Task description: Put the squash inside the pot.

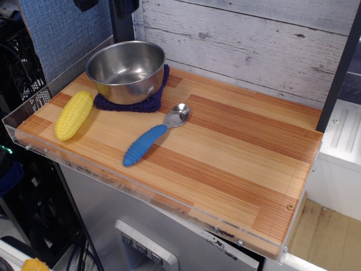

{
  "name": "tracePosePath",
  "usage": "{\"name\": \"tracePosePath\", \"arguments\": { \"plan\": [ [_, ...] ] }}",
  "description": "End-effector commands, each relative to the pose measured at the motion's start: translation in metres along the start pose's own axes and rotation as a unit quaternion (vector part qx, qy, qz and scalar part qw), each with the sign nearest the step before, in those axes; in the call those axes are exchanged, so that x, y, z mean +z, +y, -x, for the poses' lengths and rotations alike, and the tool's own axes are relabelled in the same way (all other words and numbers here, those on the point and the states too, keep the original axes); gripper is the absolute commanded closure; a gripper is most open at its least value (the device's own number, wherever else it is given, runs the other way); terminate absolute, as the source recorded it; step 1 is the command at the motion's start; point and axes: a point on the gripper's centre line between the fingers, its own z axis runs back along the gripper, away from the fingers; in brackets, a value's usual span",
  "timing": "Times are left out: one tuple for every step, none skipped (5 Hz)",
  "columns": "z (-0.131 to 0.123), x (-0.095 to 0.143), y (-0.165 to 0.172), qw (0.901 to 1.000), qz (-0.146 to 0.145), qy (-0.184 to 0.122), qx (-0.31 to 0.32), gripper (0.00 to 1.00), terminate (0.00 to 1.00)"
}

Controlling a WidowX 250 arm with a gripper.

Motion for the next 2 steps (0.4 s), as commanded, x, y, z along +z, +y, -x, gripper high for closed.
{"name": "tracePosePath", "arguments": {
  "plan": [
    [0.0, 0.0, 0.0, 1.0, 0.0, 0.0, 0.0, 0.0, 0.0],
    [0.024, -0.014, 0.018, 0.9996, -0.007, 0.011, 0.024, 0.0, 0.0]
  ]
}}
